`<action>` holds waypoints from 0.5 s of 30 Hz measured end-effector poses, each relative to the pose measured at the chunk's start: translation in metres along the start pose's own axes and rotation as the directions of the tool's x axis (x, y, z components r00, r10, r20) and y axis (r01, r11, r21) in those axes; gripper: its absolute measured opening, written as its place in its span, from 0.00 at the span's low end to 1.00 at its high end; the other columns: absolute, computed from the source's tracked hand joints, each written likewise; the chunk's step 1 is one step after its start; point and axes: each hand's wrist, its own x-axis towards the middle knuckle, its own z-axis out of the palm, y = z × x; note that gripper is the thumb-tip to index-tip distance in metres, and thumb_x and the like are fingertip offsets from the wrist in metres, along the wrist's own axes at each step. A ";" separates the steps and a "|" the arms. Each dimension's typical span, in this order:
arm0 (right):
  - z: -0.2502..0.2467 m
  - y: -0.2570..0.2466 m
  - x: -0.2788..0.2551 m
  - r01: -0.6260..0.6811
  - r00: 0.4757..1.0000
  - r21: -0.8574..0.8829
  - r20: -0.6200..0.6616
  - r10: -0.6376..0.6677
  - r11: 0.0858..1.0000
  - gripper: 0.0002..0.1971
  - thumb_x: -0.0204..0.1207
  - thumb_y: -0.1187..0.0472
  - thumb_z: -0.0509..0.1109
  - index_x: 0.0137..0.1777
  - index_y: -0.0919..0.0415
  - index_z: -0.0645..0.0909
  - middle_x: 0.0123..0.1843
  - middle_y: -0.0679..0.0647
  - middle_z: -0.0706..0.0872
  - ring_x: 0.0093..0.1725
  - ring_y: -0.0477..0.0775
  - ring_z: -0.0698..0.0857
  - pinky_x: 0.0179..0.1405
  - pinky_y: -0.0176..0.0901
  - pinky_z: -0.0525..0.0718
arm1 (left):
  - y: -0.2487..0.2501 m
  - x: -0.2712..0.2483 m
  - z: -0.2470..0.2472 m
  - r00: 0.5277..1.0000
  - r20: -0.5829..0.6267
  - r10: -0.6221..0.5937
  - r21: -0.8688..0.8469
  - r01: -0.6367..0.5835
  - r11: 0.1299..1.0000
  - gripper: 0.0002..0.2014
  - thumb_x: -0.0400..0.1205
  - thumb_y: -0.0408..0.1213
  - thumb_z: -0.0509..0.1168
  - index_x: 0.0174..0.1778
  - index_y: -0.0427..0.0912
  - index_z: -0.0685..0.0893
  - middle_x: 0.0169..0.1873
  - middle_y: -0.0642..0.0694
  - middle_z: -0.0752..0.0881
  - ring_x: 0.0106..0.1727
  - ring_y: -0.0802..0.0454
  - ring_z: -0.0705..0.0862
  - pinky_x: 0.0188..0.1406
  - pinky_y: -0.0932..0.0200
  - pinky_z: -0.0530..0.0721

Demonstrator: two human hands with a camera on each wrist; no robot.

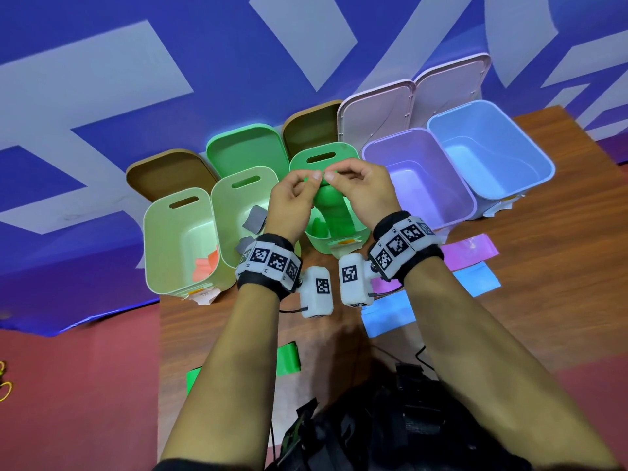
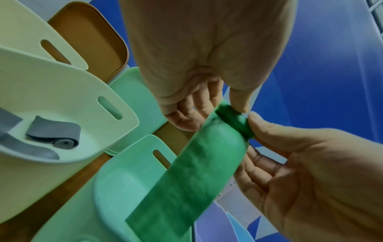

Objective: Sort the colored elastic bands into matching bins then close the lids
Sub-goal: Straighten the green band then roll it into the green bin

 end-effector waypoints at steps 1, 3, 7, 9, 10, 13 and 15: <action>0.000 0.000 0.000 0.006 1.000 0.002 -0.005 -0.006 1.000 0.04 0.76 0.65 0.76 0.49 0.60 0.89 0.41 0.46 0.87 0.43 0.42 0.84 0.53 0.37 0.85 | -0.001 0.001 0.000 1.000 -0.006 0.002 0.014 -0.002 1.000 0.05 0.85 0.37 0.67 0.43 0.46 0.84 0.26 0.56 0.81 0.31 0.59 0.77 0.33 0.65 0.76; -0.001 0.000 0.001 0.007 1.000 0.005 -0.007 -0.007 1.000 0.05 0.76 0.67 0.76 0.51 0.61 0.88 0.41 0.45 0.86 0.43 0.40 0.82 0.52 0.33 0.84 | -0.002 0.001 -0.001 1.000 -0.008 0.006 0.036 -0.005 0.999 0.05 0.85 0.37 0.67 0.43 0.46 0.84 0.23 0.59 0.81 0.28 0.65 0.77 0.34 0.67 0.77; -0.003 -0.001 0.001 -0.004 1.000 0.000 0.019 0.004 1.000 0.09 0.75 0.66 0.76 0.53 0.56 0.88 0.45 0.44 0.85 0.50 0.41 0.83 0.57 0.37 0.84 | 0.000 0.001 -0.002 1.000 -0.002 0.011 -0.018 -0.011 1.000 0.02 0.83 0.32 0.69 0.47 0.42 0.83 0.28 0.47 0.82 0.29 0.60 0.79 0.36 0.63 0.78; -0.002 -0.001 0.001 -0.009 1.000 -0.006 0.018 0.009 1.000 0.07 0.77 0.63 0.76 0.53 0.54 0.88 0.45 0.43 0.86 0.51 0.43 0.84 0.56 0.39 0.84 | 0.002 0.001 -0.003 1.000 0.006 0.015 -0.061 -0.015 0.998 0.04 0.81 0.31 0.71 0.49 0.42 0.83 0.33 0.41 0.83 0.35 0.53 0.82 0.41 0.58 0.82; -0.002 -0.001 0.001 -0.013 1.000 -0.009 0.015 0.013 1.000 0.05 0.78 0.61 0.75 0.52 0.54 0.88 0.43 0.43 0.86 0.50 0.43 0.84 0.54 0.40 0.85 | 0.002 0.002 -0.004 1.000 0.011 0.024 -0.063 -0.023 0.998 0.06 0.81 0.29 0.71 0.49 0.42 0.83 0.34 0.42 0.83 0.37 0.53 0.82 0.43 0.58 0.83; -0.001 0.001 0.001 -0.010 1.000 -0.004 0.013 0.010 1.000 0.04 0.79 0.62 0.73 0.51 0.55 0.88 0.40 0.46 0.86 0.45 0.45 0.84 0.53 0.44 0.85 | 0.002 0.003 -0.004 0.999 0.014 0.041 -0.034 -0.041 0.999 0.08 0.80 0.27 0.71 0.52 0.42 0.83 0.37 0.49 0.82 0.41 0.55 0.81 0.44 0.64 0.81; -0.002 0.001 0.002 0.000 1.000 0.007 0.010 0.000 1.000 0.05 0.79 0.65 0.73 0.51 0.58 0.88 0.39 0.45 0.85 0.43 0.43 0.83 0.49 0.36 0.83 | 0.002 0.003 -0.004 0.999 0.015 0.032 -0.016 -0.032 0.999 0.06 0.81 0.31 0.71 0.52 0.43 0.84 0.37 0.51 0.82 0.43 0.55 0.80 0.44 0.63 0.80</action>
